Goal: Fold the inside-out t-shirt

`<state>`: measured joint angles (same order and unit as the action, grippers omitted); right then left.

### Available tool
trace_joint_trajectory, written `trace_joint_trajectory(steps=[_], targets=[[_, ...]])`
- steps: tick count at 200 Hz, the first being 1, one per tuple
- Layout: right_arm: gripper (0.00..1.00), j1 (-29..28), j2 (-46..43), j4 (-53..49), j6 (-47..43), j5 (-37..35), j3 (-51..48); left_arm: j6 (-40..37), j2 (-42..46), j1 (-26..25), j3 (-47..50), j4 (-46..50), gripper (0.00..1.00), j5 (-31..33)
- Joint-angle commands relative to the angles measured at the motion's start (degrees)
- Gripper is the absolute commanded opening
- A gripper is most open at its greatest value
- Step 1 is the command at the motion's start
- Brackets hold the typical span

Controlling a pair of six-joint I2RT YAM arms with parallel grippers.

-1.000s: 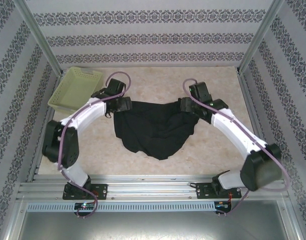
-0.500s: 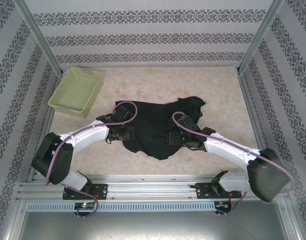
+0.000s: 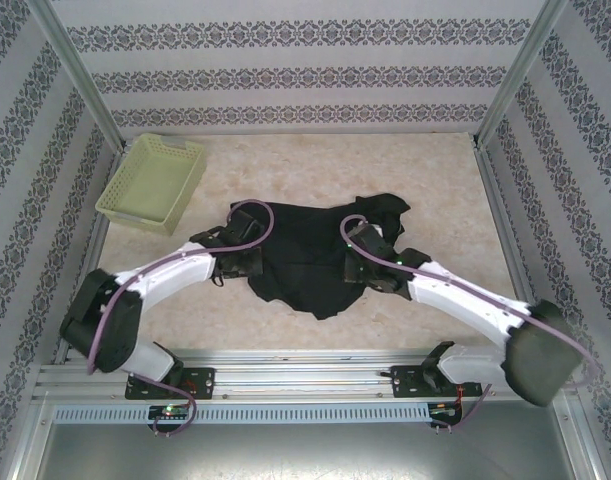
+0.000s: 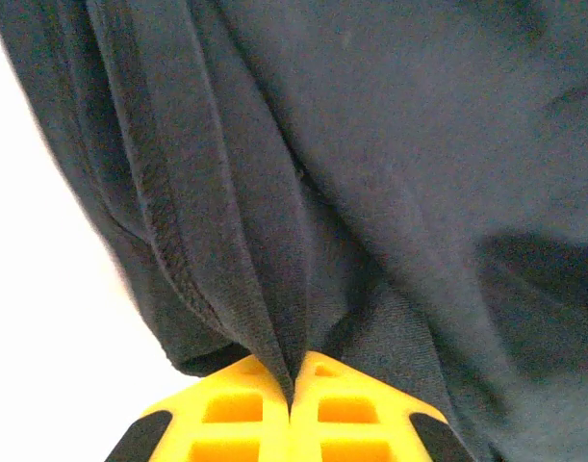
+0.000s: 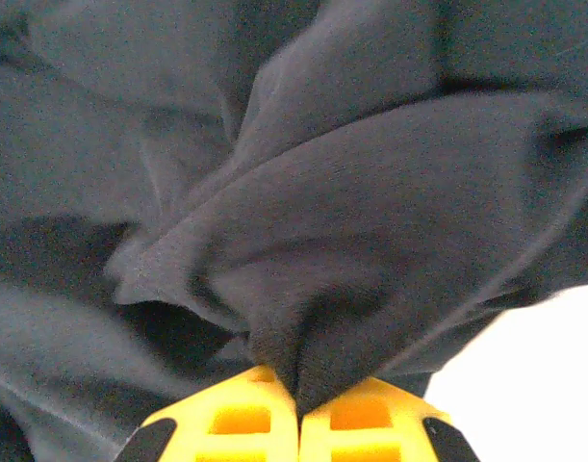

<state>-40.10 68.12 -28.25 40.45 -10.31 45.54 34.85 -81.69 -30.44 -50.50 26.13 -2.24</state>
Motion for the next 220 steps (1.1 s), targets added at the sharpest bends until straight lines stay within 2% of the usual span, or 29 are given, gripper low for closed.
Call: trace_joint_trajectory(steps=[1, 23, 47, 71, 90, 105, 122, 143, 159, 174, 191, 208, 220], targets=[[0.0, -0.7, -9.1, -9.9, -4.0, -9.2, 3.2, -4.1, 10.6, -0.7, -2.0, 0.6, 0.0, 7.1], [0.0, -0.7, -18.3, -11.8, -7.1, -8.8, 5.3, -7.0, 22.2, -0.7, -1.6, -0.8, 0.0, 10.3], [0.0, -0.7, -25.0, -11.6, -8.1, -5.8, 9.6, -8.9, 31.3, -0.7, -2.4, -3.3, 0.0, 10.1], [0.0, -0.6, -24.5, -13.0, -8.1, -4.8, 15.1, -10.1, 32.7, -0.7, -3.6, -4.6, 0.0, 9.9], [0.0, -0.5, -20.7, -13.0, -7.9, -6.1, 17.5, -9.2, 28.6, -0.4, -4.9, -3.2, 0.01, 13.3], [0.0, 0.0, -15.0, -14.0, -7.8, -7.3, 19.6, -7.4, 21.3, 1.9, -7.8, 1.5, 0.08, 14.5], [0.0, 1.3, -7.3, -12.5, -8.6, -7.4, 20.5, -6.6, 10.2, 5.0, -11.3, 5.8, 0.15, 10.5], [0.0, 6.3, 2.5, -6.7, -8.7, -0.4, 19.7, -6.5, -1.3, 6.4, -14.8, 9.6, 0.37, 6.0], [0.0, 9.7, 9.5, -2.7, -8.8, 4.7, 19.4, -6.6, -4.6, 5.7, -15.2, 9.7, 0.55, 4.1], [0.0, 11.3, 14.6, -0.3, -9.0, 6.8, 19.9, -7.3, -2.4, 2.9, -12.6, 5.6, 0.67, 3.1], [0.0, 12.4, 17.9, 1.4, -8.5, 10.0, 20.7, -11.7, 0.4, -3.6, -10.1, -0.2, 0.79, 2.4], [0.0, 12.4, 18.3, 3.5, -8.4, 11.5, 20.4, -16.2, 0.0, -9.9, -8.6, -4.9, 0.87, 2.0], [0.0, 12.5, 18.1, 4.3, -7.9, 11.9, 20.1, -16.7, -1.9, -12.2, -8.7, -6.9, 0.89, 0.2]])
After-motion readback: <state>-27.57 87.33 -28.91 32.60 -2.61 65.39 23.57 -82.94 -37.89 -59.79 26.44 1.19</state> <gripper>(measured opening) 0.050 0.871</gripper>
